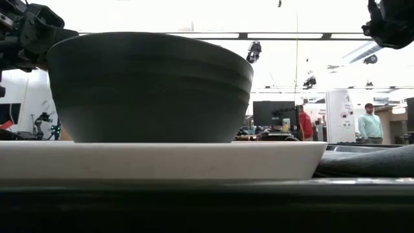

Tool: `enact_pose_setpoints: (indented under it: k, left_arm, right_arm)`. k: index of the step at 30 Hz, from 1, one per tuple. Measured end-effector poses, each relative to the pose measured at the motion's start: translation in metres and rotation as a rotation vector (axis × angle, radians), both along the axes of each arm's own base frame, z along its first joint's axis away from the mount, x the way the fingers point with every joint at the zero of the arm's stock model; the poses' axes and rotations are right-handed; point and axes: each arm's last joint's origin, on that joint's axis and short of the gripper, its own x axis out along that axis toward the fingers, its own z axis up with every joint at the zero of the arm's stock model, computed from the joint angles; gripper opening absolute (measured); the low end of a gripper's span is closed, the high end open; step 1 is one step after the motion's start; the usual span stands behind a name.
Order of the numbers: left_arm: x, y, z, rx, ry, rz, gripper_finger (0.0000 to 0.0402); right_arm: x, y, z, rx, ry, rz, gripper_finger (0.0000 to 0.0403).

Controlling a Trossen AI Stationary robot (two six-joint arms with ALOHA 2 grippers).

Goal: Set up tray
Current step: Put the green knife on the gray napkin on the black tray

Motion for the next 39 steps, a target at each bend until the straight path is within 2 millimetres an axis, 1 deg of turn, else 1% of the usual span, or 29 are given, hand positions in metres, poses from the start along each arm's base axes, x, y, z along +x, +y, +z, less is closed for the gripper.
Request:
enact_pose_setpoints:
  k: [5,9,12,14,17,21,30,39]
  left_arm:
    - [0.0,0.0,0.0,0.0,0.002,0.0,0.0151]
    - [0.0,0.0,0.0,0.0,0.003,0.0,0.0151]
    - [0.0,0.0,0.0,0.0,0.003,0.0,0.0151]
    - [0.0,0.0,0.0,0.0,0.003,0.0,0.0151]
    - [0.0,0.0,0.0,0.0,0.003,0.0,0.0151]
    - [0.0,0.0,0.0,0.0,0.003,0.0,0.0151]
    - [0.0,0.0,0.0,0.0,0.003,0.0,0.0151]
    - [0.0,0.0,0.0,0.0,0.004,0.0,0.0151]
  right_arm:
    - [-0.021,-0.006,-0.001,-0.032,-0.009,-0.063,0.0206]
    - [-0.044,-0.007,0.001,-0.023,-0.095,-0.174,0.0227]
    - [-0.057,-0.008,-0.004,-0.002,-0.113,-0.243,0.0239]
    - [-0.063,-0.007,-0.008,0.0,-0.107,-0.267,0.0245]
    - [-0.063,-0.005,-0.012,0.0,-0.1,-0.262,0.0252]
    - [-0.054,0.001,-0.014,-0.021,-0.151,-0.247,0.0256]
    - [-0.045,0.012,-0.027,-0.044,-0.08,-0.245,0.0245]
    - [-0.045,0.012,-0.024,-0.032,-0.094,-0.256,0.0238]
